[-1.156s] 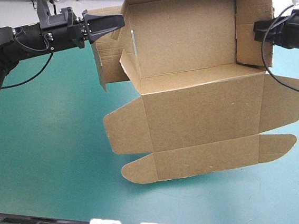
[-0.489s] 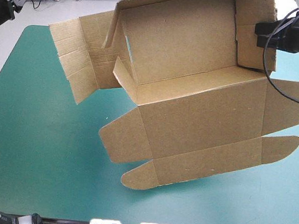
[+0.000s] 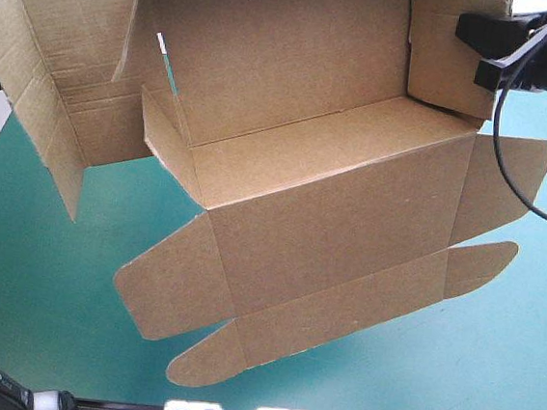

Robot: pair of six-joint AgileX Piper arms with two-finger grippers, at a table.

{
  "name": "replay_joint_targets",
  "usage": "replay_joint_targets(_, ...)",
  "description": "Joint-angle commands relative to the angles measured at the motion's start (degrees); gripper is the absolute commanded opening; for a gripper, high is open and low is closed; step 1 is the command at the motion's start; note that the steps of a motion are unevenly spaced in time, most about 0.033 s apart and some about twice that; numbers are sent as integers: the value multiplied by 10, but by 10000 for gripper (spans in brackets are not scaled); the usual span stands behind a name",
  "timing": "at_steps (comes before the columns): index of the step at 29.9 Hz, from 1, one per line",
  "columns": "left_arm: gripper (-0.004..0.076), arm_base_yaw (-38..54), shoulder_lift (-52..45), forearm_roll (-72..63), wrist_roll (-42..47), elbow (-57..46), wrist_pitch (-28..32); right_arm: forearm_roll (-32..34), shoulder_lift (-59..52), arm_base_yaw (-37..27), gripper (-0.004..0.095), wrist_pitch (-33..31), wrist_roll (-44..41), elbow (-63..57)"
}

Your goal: Fold the box

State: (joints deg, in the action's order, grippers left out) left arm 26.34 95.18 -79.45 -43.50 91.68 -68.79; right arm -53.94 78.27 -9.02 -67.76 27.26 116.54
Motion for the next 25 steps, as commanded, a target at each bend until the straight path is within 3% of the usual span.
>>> replay_joint_targets(1, -11, -35, -26, -31, 1, 17, -35, -39, -9, -4, -23, 55, -2, 16)
replay_joint_targets(8, -11, -93, -49, -64, -4, 17, -54, -35, 8, -4, -24, 61, 3, 16)
replay_joint_targets(25, -11, -139, -122, -74, 55, 17, -54, -39, 44, -4, -24, 81, 19, 16)
